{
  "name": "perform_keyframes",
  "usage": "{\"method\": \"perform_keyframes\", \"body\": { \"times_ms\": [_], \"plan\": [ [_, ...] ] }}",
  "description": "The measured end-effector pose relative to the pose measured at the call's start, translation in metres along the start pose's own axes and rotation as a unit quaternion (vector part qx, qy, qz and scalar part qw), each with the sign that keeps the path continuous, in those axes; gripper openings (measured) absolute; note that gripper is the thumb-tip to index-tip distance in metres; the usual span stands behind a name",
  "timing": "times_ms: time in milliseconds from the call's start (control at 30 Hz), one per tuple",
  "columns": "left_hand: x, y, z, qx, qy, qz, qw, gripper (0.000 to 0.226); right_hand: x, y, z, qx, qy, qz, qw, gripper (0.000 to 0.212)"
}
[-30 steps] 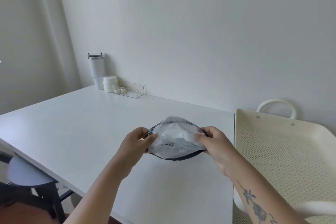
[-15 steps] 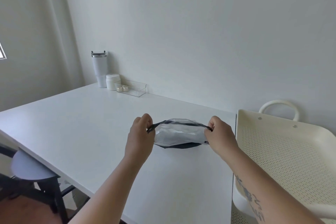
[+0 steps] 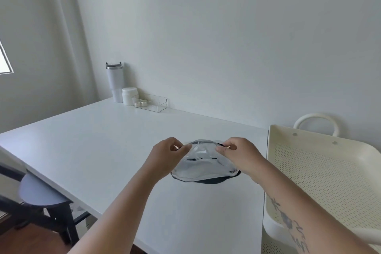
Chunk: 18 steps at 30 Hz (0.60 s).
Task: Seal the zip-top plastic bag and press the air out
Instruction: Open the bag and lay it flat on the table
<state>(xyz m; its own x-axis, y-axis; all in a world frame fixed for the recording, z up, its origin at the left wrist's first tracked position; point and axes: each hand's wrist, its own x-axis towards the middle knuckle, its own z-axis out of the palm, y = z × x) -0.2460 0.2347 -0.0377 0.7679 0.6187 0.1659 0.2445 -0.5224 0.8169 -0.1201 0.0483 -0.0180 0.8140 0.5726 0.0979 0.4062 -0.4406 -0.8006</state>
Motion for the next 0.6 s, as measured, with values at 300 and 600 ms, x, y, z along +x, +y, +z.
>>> {"method": "perform_keyframes", "body": {
  "times_ms": [300, 600],
  "plan": [
    [-0.007, -0.003, 0.003, -0.068, -0.064, 0.056, 0.994, 0.013, -0.003, 0.002, -0.004, 0.095, -0.051, -0.017, 0.994, 0.016],
    [-0.008, 0.008, 0.018, 0.096, 0.068, 0.151, 0.981, 0.023, -0.009, -0.003, 0.008, -0.298, 0.077, -0.225, 0.924, 0.018]
  ]
}}
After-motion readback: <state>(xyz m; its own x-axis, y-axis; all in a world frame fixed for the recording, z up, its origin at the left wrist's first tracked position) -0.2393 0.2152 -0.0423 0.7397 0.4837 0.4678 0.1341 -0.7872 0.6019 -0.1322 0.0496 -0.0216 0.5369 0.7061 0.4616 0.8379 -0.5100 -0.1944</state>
